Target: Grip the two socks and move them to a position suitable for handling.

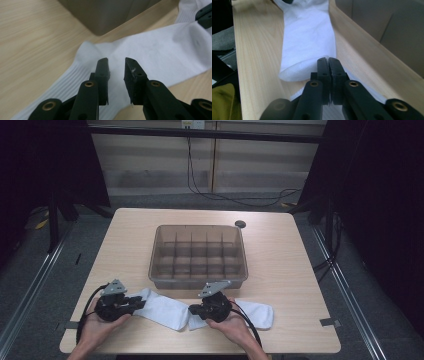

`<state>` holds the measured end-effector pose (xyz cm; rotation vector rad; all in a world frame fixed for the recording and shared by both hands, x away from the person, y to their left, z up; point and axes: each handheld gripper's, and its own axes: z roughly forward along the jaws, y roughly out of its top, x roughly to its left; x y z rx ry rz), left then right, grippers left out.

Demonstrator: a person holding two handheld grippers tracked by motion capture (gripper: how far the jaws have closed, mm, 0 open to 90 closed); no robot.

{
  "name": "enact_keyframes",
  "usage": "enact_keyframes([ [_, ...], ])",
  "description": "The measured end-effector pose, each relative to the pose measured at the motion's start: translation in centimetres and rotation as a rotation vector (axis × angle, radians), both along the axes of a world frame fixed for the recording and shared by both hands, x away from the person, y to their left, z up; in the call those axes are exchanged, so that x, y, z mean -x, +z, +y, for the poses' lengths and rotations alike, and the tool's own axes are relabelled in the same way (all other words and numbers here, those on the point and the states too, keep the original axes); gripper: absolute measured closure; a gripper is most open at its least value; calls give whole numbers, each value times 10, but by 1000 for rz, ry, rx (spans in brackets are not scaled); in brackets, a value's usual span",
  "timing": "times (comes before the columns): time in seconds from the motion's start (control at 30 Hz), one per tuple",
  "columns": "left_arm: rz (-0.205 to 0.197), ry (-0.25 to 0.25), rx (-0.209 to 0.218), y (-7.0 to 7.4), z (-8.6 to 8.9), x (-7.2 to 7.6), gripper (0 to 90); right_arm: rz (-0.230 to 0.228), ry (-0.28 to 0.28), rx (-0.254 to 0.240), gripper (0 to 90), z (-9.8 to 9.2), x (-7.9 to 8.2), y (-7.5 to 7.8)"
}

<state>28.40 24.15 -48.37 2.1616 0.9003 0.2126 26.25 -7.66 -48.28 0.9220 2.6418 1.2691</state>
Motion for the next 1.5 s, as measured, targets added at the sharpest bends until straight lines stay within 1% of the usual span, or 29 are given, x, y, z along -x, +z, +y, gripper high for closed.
enact_keyframes([
  [0.07,0,17,-39,-4,-7,-5,706,-5,-18,-16,798,-7,0,4],
  [0.1,6,27,-48,-6,-8,-7,684,-7,-34,-17,796,-11,-1,6],
  [0.13,16,61,-60,-8,-8,-9,646,-11,-42,-18,790,-15,-1,7],
  [0.17,21,63,-59,-10,-6,-10,612,-18,-65,-18,780,-23,-1,9],
  [0.2,14,59,-56,-11,-5,-10,614,-19,-86,-17,775,-29,-1,10],
  [0.27,4,67,-73,-11,-3,-9,612,-20,-118,-4,755,-42,1,9],
  [0.3,8,60,-65,-11,-3,-9,588,-17,-132,4,736,-48,1,6],
  [0.33,4,59,-62,-12,-4,-7,551,-16,-149,25,715,-53,1,4],
  [0.43,-18,51,-85,-12,-8,-2,497,1,-176,52,681,-64,2,-6],
  [0.53,-4,49,-71,-12,-8,3,484,11,-200,81,652,-73,2,-13],
  [0.6,-8,40,-68,-12,-9,6,474,13,-213,80,637,-79,2,-15],
  [0.63,-7,42,-67,-12,-10,8,469,11,-218,86,612,-82,2,-15],
  [0.67,-2,42,-64,-12,-10,9,463,1,-235,105,577,-84,3,-14],
  [0.7,1,43,-57,-12,-11,11,458,-5,-248,117,575,-87,3,-14],
  [0.77,4,42,-54,-12,-12,12,446,-1,-263,118,574,-94,5,-14],
  [0.83,14,46,-40,-12,-15,14,440,-10,-276,122,562,-103,8,-14],
  [0.9,21,46,-39,-12,-18,15,440,-13,-304,125,550,-112,12,-14],
  [0.97,42,32,-15,-12,-21,17,440,-10,-325,134,541,-120,14,-14],
  [1.03,58,16,-12,-10,-24,18,451,-6,-338,140,524,-125,17,-13],
  [1.07,65,5,-2,-8,-23,17,468,-18,-341,142,517,-125,18,-11],
  [1.1,67,9,20,-6,-22,17,489,-26,-347,131,511,-124,19,-8],
  [1.13,68,6,31,-5,-20,16,505,-34,-344,115,507,-121,20,-4],
  [1.17,59,2,37,-1,-16,16,529,-45,-335,103,503,-118,19,-2],
  [1.3,27,6,74,10,5,13,639,-67,-254,54,515,-85,16,12],
  [1.37,23,20,73,12,17,11,693,-67,-206,44,543,-67,15,15],
  [1.4,18,27,62,12,25,8,721,-64,-181,34,556,-57,14,16],
  [1.43,23,43,60,11,34,5,748,-64,-147,30,579,-44,12,15],
  [1.47,21,57,53,10,38,3,759,-55,-115,30,597,-32,11,14],
  [1.5,27,60,49,9,43,1,759,-53,-99,36,601,-25,10,13],
])
